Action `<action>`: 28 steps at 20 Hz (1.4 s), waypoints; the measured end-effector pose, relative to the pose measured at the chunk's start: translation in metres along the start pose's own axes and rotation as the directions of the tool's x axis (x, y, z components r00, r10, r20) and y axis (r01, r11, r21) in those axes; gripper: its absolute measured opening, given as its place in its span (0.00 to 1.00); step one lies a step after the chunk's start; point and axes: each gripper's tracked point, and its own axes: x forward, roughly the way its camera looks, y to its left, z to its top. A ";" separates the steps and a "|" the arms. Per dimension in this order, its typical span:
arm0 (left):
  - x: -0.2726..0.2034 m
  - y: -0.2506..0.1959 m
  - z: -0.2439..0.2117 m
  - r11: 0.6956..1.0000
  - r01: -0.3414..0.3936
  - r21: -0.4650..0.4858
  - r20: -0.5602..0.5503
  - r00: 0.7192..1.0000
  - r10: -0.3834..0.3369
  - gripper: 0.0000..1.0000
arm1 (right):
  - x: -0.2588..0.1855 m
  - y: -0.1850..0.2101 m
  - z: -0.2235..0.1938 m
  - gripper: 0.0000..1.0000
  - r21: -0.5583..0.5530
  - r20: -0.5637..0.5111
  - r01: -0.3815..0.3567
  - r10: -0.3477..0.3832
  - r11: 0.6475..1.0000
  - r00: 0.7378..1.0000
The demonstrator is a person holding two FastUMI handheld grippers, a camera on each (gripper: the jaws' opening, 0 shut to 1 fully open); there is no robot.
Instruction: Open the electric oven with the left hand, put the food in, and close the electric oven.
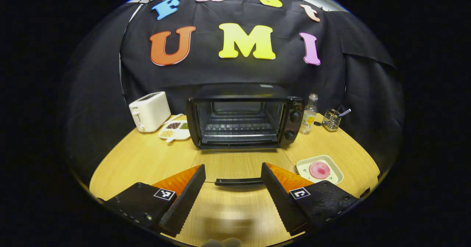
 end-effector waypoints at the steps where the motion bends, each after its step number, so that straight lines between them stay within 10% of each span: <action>1: -0.011 0.002 0.012 1.000 -0.009 0.008 0.024 1.000 0.009 0.96 | 0.016 0.000 -0.009 1.00 0.007 -0.029 -0.017 0.017 1.000 0.999; 8: -0.080 -0.005 0.084 0.996 -0.082 0.028 0.126 0.989 0.078 0.96 | 0.126 0.015 -0.078 0.82 0.130 -0.266 -0.157 0.187 0.979 0.946; 17: -0.137 -0.025 0.146 0.977 -0.214 -0.017 0.196 0.957 0.213 0.96 | 0.221 0.034 -0.132 0.53 0.266 -0.505 -0.237 0.345 0.934 0.791; 28: -0.170 -0.017 0.134 0.925 -0.371 -0.089 0.151 0.913 0.380 0.96 | 0.254 0.041 -0.152 0.14 0.346 -0.676 -0.156 0.361 0.925 0.643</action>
